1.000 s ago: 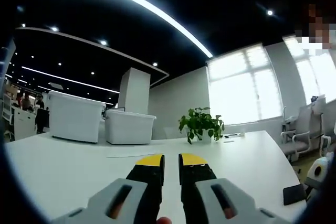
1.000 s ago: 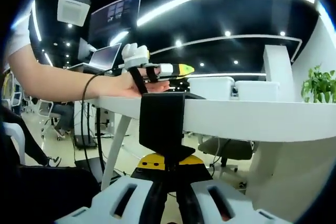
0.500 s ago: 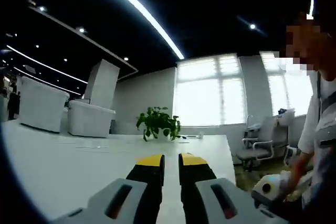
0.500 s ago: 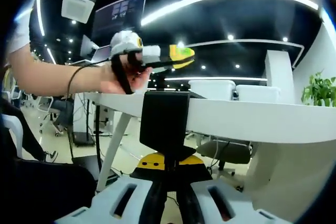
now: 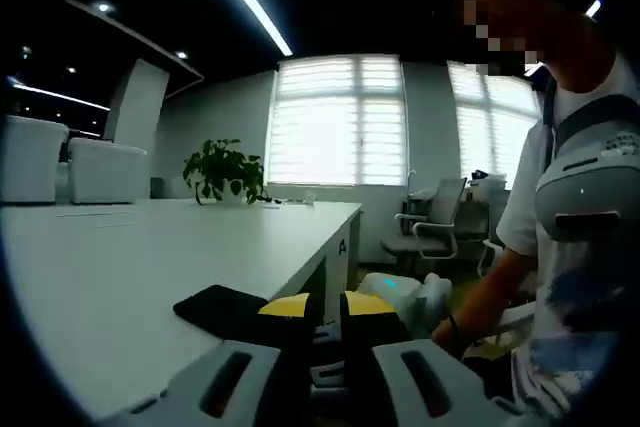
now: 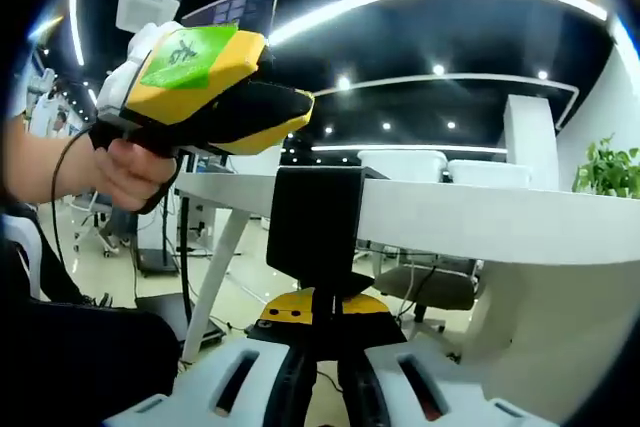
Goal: Clamp the fixed fixture on the desktop, loosen the retaining clip, secure it to the edge of the desk, and tighten the retaining clip.
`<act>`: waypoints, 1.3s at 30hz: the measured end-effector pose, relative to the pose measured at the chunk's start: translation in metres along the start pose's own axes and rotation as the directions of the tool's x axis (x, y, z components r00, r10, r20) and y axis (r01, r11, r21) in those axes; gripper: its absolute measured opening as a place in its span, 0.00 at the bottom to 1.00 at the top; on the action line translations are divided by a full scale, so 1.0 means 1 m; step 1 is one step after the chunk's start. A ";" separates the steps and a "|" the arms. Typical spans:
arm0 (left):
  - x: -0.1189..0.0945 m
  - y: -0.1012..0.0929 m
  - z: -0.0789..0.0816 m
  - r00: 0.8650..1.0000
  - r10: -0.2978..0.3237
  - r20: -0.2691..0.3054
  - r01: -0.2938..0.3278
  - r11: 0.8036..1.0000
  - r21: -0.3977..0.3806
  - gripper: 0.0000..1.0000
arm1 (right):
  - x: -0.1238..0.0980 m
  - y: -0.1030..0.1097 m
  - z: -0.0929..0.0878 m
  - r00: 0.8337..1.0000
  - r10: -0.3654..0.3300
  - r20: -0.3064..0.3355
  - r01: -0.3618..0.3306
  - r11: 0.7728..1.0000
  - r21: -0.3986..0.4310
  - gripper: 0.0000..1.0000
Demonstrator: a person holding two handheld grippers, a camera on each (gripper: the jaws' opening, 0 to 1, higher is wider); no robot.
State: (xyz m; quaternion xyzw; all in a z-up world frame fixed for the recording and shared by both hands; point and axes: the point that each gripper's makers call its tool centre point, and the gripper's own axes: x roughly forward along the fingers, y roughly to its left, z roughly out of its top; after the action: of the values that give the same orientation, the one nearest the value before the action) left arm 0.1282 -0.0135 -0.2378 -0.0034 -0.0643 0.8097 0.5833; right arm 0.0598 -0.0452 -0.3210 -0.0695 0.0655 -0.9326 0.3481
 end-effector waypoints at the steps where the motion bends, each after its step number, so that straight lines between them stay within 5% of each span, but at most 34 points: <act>1: -0.001 0.001 0.002 1.000 0.003 0.019 -0.003 1.000 -0.016 0.11 | 0.000 0.000 0.000 1.000 -0.001 0.001 0.001 1.000 -0.002 0.05; 21: -0.011 0.032 -0.022 0.986 0.167 0.016 -0.167 0.985 0.049 0.11 | 0.000 0.001 -0.003 1.000 0.000 -0.001 0.000 1.000 -0.020 0.08; 25: -0.015 0.039 -0.020 0.981 0.188 0.046 -0.189 0.982 0.024 0.02 | -0.001 0.003 -0.001 1.000 0.012 0.006 -0.012 1.000 -0.024 0.14; 32: -0.014 0.038 -0.019 0.979 0.185 0.088 -0.187 0.982 0.022 0.01 | -0.007 0.013 0.000 0.999 0.037 0.004 -0.036 0.996 -0.080 0.24; 39: -0.013 0.037 -0.019 0.978 0.186 0.095 -0.192 0.979 0.064 0.01 | -0.017 0.006 -0.003 1.000 -0.019 -0.016 0.018 0.999 -0.049 0.25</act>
State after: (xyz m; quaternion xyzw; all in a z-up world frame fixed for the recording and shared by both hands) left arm 0.0993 -0.0350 -0.2617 0.0475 -0.0597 0.8626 0.5000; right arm 0.0756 -0.0384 -0.3264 -0.0706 0.0904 -0.9344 0.3372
